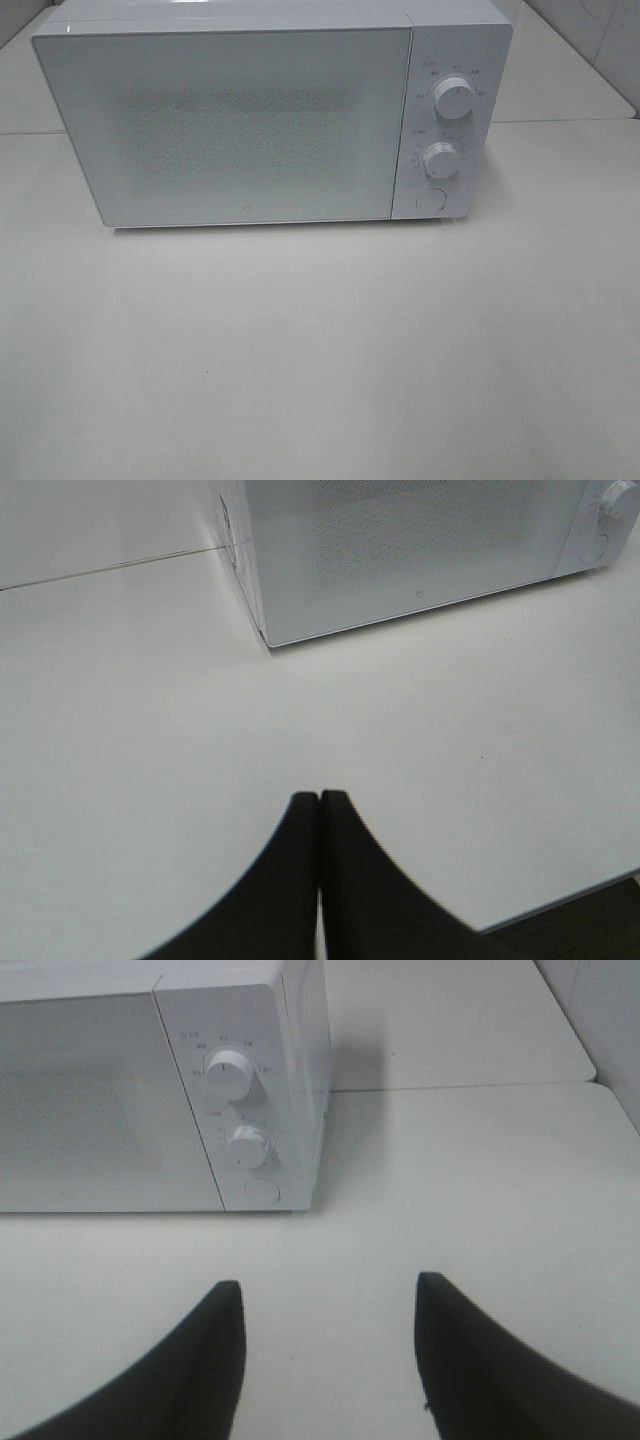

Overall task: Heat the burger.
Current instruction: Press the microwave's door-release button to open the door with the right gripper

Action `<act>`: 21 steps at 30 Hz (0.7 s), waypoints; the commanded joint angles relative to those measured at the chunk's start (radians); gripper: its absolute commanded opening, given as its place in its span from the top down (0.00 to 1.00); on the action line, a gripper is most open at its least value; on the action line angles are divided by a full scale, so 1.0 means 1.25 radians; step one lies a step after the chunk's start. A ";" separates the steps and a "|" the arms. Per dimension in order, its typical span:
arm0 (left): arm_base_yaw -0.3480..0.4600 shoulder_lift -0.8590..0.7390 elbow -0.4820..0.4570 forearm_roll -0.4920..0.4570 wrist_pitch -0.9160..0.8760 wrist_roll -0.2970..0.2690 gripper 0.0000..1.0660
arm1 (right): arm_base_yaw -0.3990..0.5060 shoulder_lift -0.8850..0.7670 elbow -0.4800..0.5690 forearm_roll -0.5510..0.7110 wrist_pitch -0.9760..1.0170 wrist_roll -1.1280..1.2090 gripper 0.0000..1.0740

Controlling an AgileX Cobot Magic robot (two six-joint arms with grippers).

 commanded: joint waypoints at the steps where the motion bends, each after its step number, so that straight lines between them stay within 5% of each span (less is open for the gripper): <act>1: 0.002 -0.015 0.001 -0.007 -0.006 -0.001 1.00 | -0.005 0.042 -0.002 0.000 -0.076 -0.006 0.54; 12: 0.002 -0.015 0.001 -0.007 -0.006 -0.001 1.00 | -0.005 0.311 -0.002 0.000 -0.307 -0.001 0.77; 21: 0.002 -0.015 0.001 -0.007 -0.006 -0.001 1.00 | -0.005 0.492 -0.002 0.000 -0.470 -0.001 0.79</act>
